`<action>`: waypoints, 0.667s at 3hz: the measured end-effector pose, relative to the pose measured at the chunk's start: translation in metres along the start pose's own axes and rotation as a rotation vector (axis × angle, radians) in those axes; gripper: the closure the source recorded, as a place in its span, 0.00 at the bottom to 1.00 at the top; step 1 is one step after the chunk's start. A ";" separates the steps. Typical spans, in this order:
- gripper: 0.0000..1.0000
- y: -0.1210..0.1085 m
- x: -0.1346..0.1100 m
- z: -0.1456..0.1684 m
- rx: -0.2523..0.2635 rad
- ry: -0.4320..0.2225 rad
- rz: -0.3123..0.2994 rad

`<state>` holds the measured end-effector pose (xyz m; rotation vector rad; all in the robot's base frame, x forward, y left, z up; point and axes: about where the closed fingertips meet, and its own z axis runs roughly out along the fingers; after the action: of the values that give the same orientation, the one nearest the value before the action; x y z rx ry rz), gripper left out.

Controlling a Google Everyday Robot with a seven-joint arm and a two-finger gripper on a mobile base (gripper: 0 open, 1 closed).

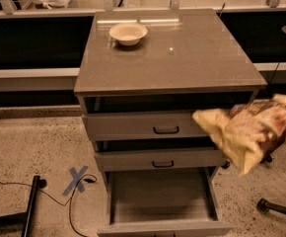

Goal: Pick brown chip bag from bottom drawer and place on counter

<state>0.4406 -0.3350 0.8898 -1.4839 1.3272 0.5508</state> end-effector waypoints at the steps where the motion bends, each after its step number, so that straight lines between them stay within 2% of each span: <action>1: 1.00 -0.018 -0.010 -0.025 0.073 0.014 -0.023; 2: 1.00 -0.018 -0.010 -0.024 0.073 0.014 -0.024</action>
Offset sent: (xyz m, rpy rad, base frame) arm 0.0058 -0.0196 0.0244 0.0015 -0.0461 -0.0575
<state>0.4475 -0.3545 0.9146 -1.4442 1.3258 0.4722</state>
